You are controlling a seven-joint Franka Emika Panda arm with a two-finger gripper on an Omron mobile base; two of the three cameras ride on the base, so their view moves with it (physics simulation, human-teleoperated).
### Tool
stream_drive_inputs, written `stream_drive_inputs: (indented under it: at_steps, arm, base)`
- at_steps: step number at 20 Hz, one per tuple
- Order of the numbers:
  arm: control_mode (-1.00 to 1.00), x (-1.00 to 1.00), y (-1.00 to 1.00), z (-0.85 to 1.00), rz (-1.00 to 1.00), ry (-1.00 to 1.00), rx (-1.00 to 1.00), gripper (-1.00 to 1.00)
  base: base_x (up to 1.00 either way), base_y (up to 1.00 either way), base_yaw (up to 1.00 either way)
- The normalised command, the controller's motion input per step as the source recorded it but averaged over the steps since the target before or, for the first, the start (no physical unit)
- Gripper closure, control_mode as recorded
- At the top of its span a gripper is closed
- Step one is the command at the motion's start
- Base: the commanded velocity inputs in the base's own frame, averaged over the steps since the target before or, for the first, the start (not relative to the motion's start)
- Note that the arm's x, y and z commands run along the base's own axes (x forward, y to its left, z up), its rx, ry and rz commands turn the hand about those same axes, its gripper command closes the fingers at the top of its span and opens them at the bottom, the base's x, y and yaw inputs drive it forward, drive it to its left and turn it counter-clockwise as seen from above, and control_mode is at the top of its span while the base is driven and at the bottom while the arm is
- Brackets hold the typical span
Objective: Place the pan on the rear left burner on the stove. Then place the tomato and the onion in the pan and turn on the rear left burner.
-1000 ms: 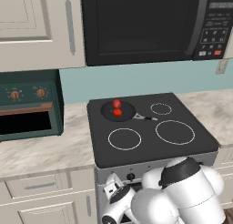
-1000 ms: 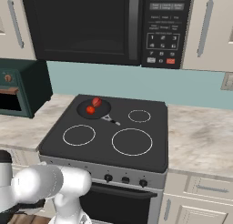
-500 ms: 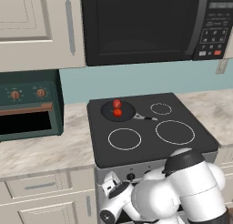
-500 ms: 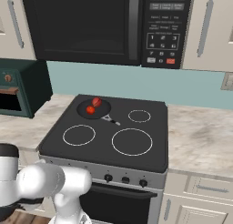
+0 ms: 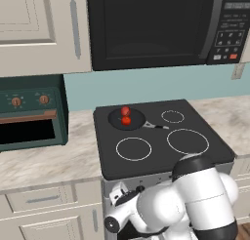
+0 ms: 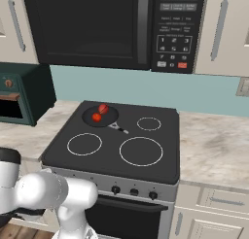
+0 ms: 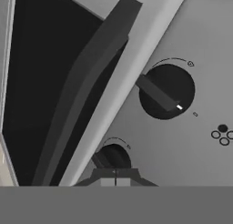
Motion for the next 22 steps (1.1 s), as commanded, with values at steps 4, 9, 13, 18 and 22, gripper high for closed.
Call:
stream_drive_inputs:
  at_steps: [4,9,13,18,22]
  arm:
    - [-1.0,0.0,-0.05,0.0,-0.12,0.01,0.0,1.0]
    - [-1.0,0.0,-0.07,0.0,-0.15,0.0,0.0,1.0]
    - [-1.0,0.0,-0.13,0.0,-0.14,0.0,-0.01,1.0]
    - [-1.0,0.0,-0.15,0.0,-0.12,0.0,-0.07,1.0]
    - [-1.0,0.05,-0.09,-0.01,-0.05,-0.01,-0.14,1.0]
  base:
    - [0.0,0.0,0.0]
    - [0.0,0.0,0.0]
    - [0.0,0.0,0.0]
    - [0.0,0.0,0.0]
    - [0.0,0.0,0.0]
